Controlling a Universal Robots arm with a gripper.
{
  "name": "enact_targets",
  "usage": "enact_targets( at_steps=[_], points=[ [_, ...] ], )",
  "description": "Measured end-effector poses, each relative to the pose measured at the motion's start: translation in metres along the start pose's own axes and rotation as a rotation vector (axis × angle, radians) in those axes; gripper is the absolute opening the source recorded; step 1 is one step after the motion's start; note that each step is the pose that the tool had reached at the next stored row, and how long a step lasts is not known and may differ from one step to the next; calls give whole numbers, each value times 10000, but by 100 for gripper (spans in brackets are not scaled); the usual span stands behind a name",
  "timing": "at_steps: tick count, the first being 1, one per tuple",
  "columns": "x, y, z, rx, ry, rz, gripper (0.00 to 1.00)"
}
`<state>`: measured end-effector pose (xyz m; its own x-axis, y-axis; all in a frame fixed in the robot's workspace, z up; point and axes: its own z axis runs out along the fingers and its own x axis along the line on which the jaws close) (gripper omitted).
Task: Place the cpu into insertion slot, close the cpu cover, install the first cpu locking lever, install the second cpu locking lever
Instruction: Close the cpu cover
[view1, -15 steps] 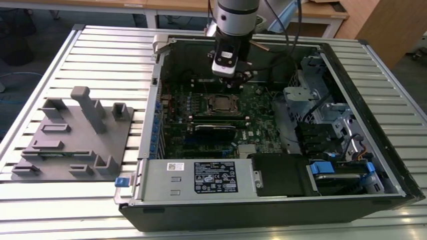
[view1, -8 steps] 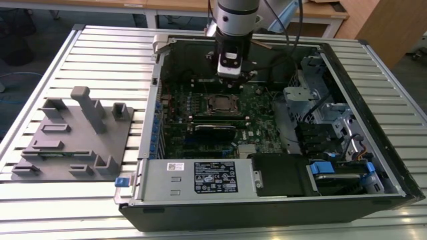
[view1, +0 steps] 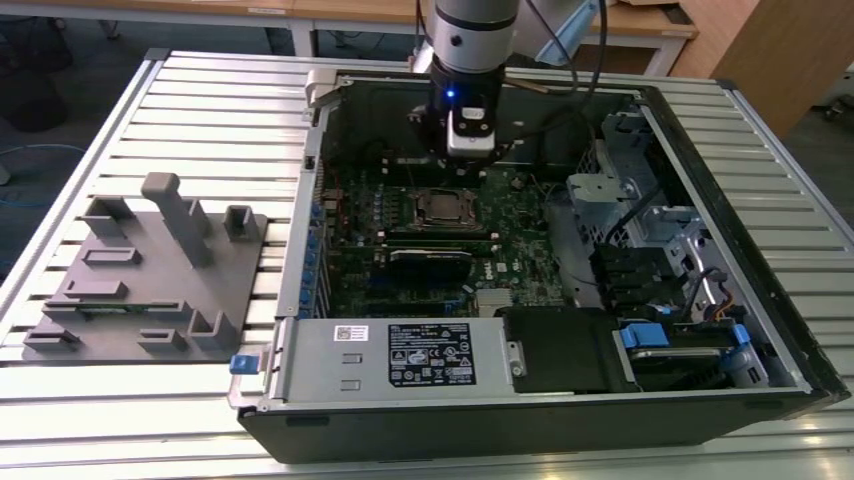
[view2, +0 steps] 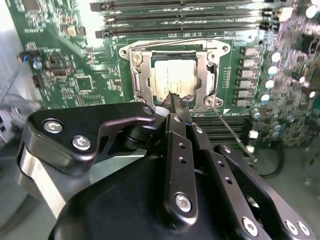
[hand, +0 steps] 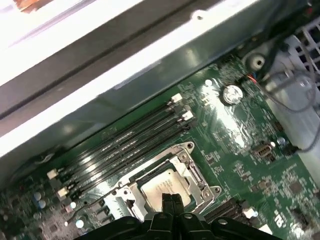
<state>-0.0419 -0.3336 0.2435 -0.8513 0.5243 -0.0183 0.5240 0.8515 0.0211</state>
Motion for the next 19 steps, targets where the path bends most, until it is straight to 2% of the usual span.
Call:
enact_targets(
  at_steps=[19],
  points=[
    [1, 0, 34, -64, 73, -3459, 10]
  ],
)
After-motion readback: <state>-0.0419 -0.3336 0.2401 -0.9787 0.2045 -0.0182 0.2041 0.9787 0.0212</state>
